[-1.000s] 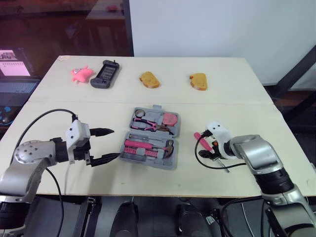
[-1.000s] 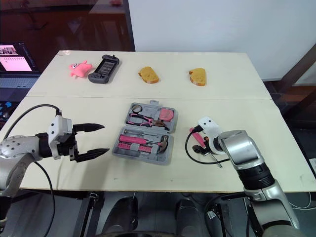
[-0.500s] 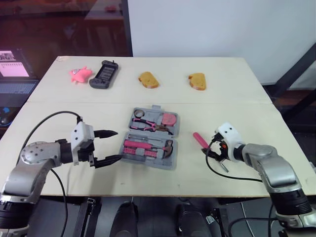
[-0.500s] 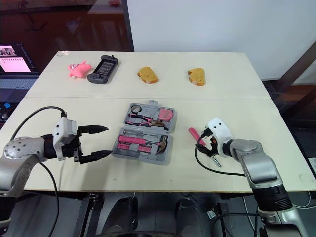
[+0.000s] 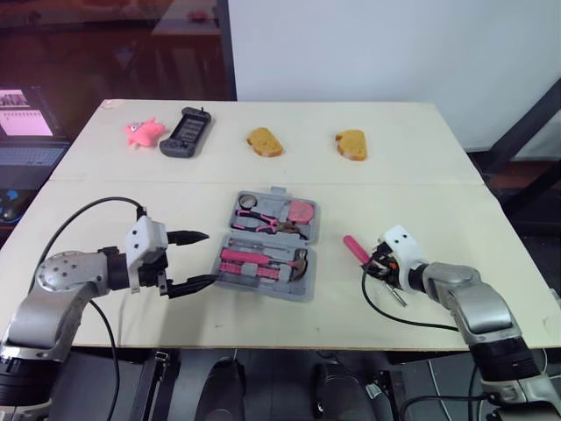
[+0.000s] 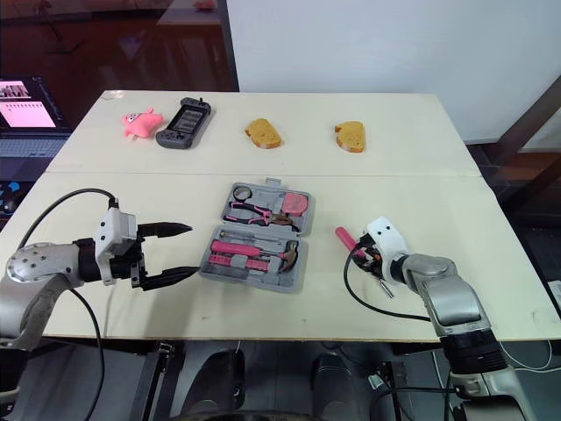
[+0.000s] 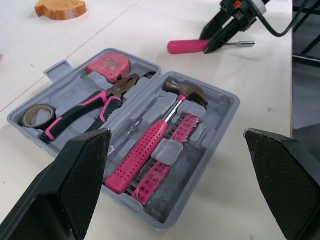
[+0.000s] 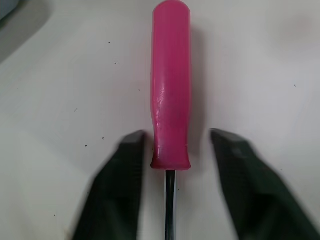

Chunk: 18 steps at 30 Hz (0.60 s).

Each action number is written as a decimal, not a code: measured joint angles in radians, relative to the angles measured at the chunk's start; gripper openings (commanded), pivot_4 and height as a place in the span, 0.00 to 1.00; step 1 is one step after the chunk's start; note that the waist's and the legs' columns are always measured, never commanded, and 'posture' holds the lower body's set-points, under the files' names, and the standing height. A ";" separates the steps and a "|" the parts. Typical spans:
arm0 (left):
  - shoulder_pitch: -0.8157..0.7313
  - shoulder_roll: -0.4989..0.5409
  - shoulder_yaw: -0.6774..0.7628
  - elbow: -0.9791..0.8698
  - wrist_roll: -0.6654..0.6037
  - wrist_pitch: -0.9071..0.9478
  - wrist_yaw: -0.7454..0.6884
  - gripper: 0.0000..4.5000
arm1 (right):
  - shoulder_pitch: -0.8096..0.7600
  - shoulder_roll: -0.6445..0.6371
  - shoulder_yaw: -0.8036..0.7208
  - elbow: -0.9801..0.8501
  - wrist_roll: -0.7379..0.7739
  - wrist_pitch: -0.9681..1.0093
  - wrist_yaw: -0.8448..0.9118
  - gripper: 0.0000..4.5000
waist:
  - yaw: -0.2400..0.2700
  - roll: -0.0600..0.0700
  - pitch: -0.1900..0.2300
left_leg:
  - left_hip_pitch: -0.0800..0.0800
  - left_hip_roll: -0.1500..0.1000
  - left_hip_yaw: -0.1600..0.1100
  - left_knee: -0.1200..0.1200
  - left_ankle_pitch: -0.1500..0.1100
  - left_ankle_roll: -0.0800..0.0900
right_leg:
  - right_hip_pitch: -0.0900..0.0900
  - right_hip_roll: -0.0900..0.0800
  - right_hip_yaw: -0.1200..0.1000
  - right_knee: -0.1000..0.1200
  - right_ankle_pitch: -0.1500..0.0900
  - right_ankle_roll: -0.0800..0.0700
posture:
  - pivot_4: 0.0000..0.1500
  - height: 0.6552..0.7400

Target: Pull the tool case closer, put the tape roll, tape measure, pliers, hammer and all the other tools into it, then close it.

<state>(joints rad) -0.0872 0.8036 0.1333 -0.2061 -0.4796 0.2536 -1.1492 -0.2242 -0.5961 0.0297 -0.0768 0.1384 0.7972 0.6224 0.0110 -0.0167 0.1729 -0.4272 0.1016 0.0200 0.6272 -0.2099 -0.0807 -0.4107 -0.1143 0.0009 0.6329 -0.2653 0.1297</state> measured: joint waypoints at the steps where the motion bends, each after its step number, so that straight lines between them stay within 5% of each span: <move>1: 0.000 0.000 0.000 0.002 0.000 -0.002 0.000 1.00 | 0.002 0.002 -0.001 -0.003 0.004 0.002 -0.002 0.08 | 0.000 0.000 0.000 | 0.000 0.000 0.000 0.000 0.000 0.000 | 0.000 0.000 0.000 0.000 0.000 0.000 | 1.00 0.77; 11: 0.039 0.013 0.038 0.019 -0.003 -0.010 -0.017 1.00 | -0.069 -0.077 0.028 -0.172 0.050 0.171 0.038 0.09 | -0.005 0.001 0.001 | 0.000 0.000 0.000 0.000 0.000 0.000 | -0.001 0.000 0.000 0.000 0.000 0.000 | 1.00 0.77; 18: 0.112 0.050 0.120 0.067 -0.008 -0.090 -0.092 1.00 | -0.509 -0.198 0.274 -0.363 0.177 0.489 0.202 0.09 | -0.024 0.005 0.003 | -0.001 0.000 0.000 -0.004 0.000 0.000 | -0.004 0.000 0.000 0.000 0.000 -0.001 | 1.00 0.77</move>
<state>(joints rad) 0.0246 0.8535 0.2536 -0.1387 -0.4879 0.1632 -1.2413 -0.7332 -0.7944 0.3034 -0.4393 0.3154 1.2863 0.8242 -0.0126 -0.0116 0.1759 -0.4278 0.1019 0.0202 0.6233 -0.2099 -0.0806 -0.4147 -0.1144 0.0014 0.6331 -0.2655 0.1287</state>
